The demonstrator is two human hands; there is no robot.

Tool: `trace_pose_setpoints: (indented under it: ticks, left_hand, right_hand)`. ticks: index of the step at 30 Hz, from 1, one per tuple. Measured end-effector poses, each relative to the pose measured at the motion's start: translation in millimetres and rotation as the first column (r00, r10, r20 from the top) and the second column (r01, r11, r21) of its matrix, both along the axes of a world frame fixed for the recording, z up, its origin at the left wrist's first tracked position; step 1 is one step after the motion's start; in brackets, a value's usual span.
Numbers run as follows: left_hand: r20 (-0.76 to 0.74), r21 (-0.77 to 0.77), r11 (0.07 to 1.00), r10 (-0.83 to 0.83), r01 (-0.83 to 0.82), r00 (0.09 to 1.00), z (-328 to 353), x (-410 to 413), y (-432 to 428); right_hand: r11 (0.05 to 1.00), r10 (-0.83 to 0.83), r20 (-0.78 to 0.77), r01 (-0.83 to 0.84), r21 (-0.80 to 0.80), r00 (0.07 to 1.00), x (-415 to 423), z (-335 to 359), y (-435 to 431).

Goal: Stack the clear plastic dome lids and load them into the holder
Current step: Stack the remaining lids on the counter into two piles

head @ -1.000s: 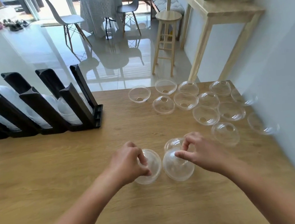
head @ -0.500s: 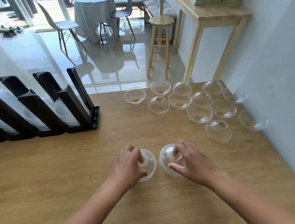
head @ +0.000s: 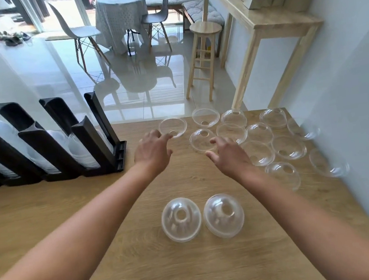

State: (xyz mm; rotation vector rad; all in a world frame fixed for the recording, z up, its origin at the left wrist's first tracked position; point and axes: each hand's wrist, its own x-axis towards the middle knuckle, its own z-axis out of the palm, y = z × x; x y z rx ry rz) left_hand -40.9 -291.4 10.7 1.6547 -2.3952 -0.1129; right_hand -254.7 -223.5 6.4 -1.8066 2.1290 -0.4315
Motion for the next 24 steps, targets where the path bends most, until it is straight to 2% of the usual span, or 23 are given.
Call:
trace_pose_setpoints:
  ticks: [5,9,13,17,21,24]
  left_hand:
    - [0.108,0.001,1.0,0.0,0.0,0.994,-21.8,-12.0,-54.0]
    - [0.182,-0.029,0.998,-0.05,0.056,0.982,-38.0,-17.5,-73.3]
    - [0.148,-0.066,0.994,-0.075,0.085,0.986,-47.2,-17.6,-79.6]
    - [0.074,-0.067,0.994,-0.083,0.088,0.994,-50.2,-12.2,-76.9]
    - [-0.053,-0.066,0.995,-0.078,0.075,0.996,-43.8,-2.1,-62.9]
    - [-0.265,0.065,0.998,0.035,-0.018,0.964,-29.2,7.9,-43.5]
  right_hand:
    - [0.992,-0.024,-0.146,0.042,0.121,0.989,13.5,-15.2,-48.5]
    - [0.996,-0.008,-0.325,0.035,0.077,0.946,22.7,-25.7,-65.1]
    - [0.999,-0.017,-0.383,0.028,0.023,0.924,26.0,-30.5,-72.6]
    - [0.999,0.009,-0.41,0.012,0.048,0.912,26.8,-32.4,-71.7]
    - [0.999,0.021,-0.309,-0.007,0.049,0.951,26.3,-33.8,-57.0]
    - [1.0,0.009,-0.136,-0.006,0.021,0.991,23.3,-27.3,-39.8]
